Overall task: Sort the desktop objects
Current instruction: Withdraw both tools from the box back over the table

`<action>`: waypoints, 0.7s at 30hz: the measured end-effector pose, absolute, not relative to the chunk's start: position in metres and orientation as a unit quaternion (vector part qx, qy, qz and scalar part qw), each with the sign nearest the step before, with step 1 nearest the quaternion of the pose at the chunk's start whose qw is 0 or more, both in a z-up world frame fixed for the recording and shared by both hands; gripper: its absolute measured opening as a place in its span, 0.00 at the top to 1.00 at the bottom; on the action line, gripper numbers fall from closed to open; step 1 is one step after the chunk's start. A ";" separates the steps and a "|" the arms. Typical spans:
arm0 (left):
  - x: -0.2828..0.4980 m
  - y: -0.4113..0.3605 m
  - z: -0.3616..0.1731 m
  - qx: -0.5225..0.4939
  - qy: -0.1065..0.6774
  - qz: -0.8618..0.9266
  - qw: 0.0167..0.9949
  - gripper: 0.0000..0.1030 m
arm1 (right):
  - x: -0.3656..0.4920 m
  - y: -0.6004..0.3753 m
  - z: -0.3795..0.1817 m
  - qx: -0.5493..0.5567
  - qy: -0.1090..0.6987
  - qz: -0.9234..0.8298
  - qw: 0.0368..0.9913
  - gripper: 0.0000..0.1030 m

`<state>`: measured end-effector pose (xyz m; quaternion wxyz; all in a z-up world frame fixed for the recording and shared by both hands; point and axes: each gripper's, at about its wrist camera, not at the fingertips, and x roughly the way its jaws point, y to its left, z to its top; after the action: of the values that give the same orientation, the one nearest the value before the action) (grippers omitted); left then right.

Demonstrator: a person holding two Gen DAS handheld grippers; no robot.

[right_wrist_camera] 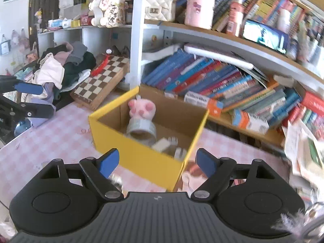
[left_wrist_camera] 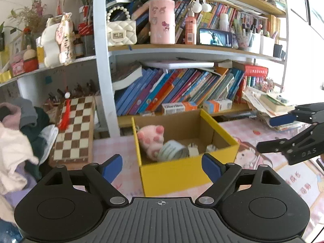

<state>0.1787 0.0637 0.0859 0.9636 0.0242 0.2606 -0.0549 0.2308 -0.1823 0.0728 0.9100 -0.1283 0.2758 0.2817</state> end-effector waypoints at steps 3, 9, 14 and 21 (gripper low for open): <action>0.166 0.065 0.079 0.020 0.267 -0.054 0.962 0.14 | 0.213 -0.187 0.064 -0.122 0.285 0.269 0.912 0.20; 0.145 0.060 0.066 0.019 0.281 -0.063 0.958 0.14 | 0.182 -0.191 0.050 -0.116 0.295 0.248 0.916 0.19; 0.129 0.054 0.053 0.027 0.289 -0.072 0.954 0.14 | 0.162 -0.190 0.035 -0.114 0.308 0.239 0.914 0.19; 0.112 0.046 0.028 0.038 0.313 -0.080 0.946 0.14 | 0.144 -0.181 0.010 -0.118 0.329 0.236 0.907 0.19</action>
<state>0.1125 0.0458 0.0285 0.9456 0.0383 0.3128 -0.0805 0.1438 -0.1814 0.0098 0.9067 -0.1181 0.3287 0.2363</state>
